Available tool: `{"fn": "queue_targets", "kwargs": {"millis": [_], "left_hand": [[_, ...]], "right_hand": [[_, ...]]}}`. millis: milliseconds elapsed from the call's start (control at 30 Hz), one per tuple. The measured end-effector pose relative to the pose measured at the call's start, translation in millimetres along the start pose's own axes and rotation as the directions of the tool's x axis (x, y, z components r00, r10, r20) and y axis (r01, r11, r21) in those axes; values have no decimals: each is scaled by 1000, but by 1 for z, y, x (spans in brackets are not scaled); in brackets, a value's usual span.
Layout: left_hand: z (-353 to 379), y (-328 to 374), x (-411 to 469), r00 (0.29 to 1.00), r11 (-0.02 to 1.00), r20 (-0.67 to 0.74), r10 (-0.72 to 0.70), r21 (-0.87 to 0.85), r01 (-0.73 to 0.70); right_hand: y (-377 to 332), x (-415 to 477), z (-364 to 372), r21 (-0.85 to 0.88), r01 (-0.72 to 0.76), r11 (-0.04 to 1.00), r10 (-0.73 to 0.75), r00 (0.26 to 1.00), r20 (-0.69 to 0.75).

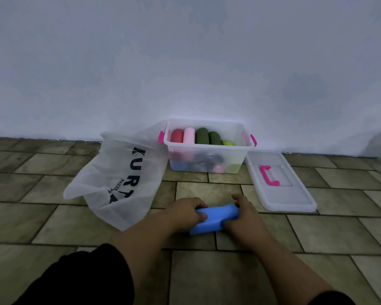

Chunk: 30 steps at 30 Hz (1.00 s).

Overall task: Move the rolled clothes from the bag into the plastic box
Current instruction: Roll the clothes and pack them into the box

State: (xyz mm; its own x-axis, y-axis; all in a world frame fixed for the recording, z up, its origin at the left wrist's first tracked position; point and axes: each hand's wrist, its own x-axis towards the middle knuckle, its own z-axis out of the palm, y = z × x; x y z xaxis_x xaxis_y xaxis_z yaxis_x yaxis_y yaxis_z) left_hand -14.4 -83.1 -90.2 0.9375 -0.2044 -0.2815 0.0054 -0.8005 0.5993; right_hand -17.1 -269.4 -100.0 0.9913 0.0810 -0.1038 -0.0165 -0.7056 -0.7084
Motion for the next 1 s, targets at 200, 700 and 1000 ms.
{"fn": "queue_targets", "kwargs": {"millis": [200,700,1000], "left_hand": [[4,18,7,994,966,76,83,239,-99],[18,30,7,896,485,23,-443,-834,261],[-21,62,14,937,112,184,-297,-968,226]], "right_hand": [[-2,-2,-6,44,-41,998,39,998,52],[-26,-8,7,591,-75,803,162,982,-96],[-58,8,-15,586,10,810,-38,999,35]]}}
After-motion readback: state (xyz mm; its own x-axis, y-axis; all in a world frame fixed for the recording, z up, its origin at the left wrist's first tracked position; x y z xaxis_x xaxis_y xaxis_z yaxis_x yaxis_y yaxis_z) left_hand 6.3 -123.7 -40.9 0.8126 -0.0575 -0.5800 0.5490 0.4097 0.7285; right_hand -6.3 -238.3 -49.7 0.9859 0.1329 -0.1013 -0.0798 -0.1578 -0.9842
